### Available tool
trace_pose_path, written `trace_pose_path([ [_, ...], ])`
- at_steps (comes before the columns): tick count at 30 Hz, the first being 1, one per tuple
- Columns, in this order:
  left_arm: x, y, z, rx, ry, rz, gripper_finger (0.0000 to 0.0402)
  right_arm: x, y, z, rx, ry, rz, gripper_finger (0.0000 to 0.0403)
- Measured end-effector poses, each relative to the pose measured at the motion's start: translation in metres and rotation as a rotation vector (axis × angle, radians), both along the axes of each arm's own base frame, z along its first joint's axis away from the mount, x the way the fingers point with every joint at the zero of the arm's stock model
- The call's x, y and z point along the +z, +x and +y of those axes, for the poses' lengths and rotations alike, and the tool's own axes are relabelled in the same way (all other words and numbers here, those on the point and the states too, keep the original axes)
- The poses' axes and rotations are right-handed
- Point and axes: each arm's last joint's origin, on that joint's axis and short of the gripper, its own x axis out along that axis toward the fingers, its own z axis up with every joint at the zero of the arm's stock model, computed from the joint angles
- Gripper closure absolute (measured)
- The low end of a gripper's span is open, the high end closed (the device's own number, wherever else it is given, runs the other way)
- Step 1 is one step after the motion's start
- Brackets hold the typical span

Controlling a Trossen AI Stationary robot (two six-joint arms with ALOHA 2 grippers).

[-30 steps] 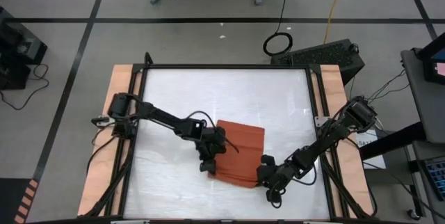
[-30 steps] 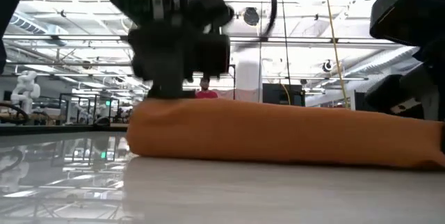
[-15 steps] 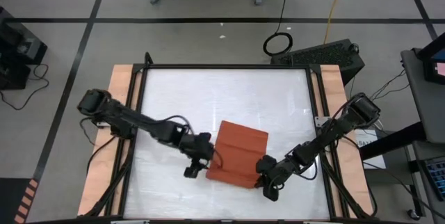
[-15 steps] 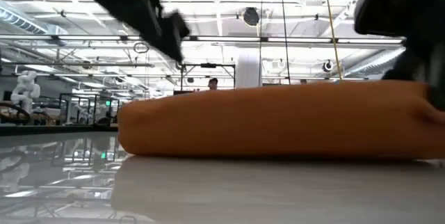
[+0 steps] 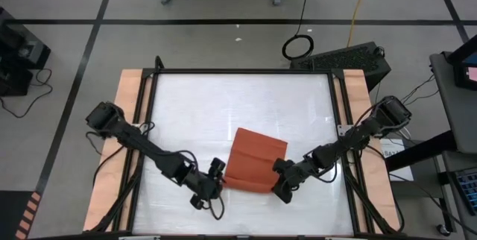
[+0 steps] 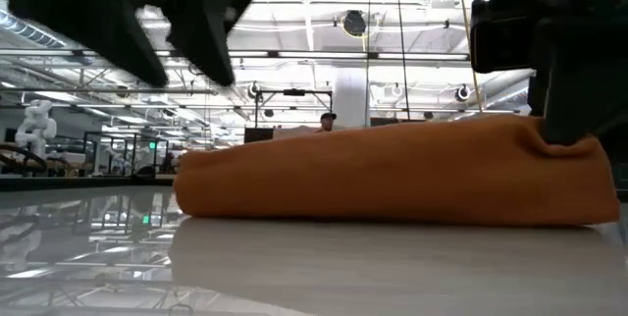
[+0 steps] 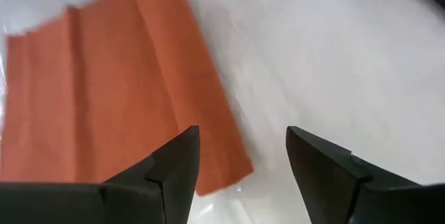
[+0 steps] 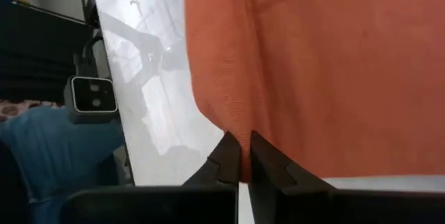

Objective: Roll towel into tight, uniform cylinder
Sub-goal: Roll the kitchen towel

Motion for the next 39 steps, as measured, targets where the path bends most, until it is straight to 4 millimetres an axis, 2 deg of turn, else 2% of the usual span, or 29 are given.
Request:
trace_pose_path([
  [4,-0.02,0.006,-0.004,0.005,0.032,0.027,0.0182,-0.001,0.0,-0.001,-0.015,0.027,0.029,0.0401],
  [13,-0.045,0.017,-0.007,0.072,0.116,-0.009,0.0182,-0.001,0.0,-0.002,-0.041,0.045,0.048,0.0401],
  [18,-0.062,0.022,-0.002,0.08,0.131,0.04,0.0182,-0.001,0.0,-0.002,-0.054,0.057,0.056,0.0399],
  [26,-0.069,0.031,0.007,0.103,0.058,0.066,0.0189,-0.001,0.0,-0.002,-0.061,0.063,0.059,0.0373],
  [30,-0.069,0.037,0.015,0.089,-0.011,0.085,0.0234,0.002,0.001,0.001,-0.011,0.046,0.001,0.0336],
  [36,-0.069,0.043,0.025,0.059,-0.079,0.11,0.0363,0.008,-0.003,0.005,0.086,-0.014,-0.059,0.0237],
  [39,-0.069,0.045,0.027,0.042,-0.095,0.107,0.0384,0.018,-0.009,0.006,0.138,-0.049,-0.104,0.0198],
])
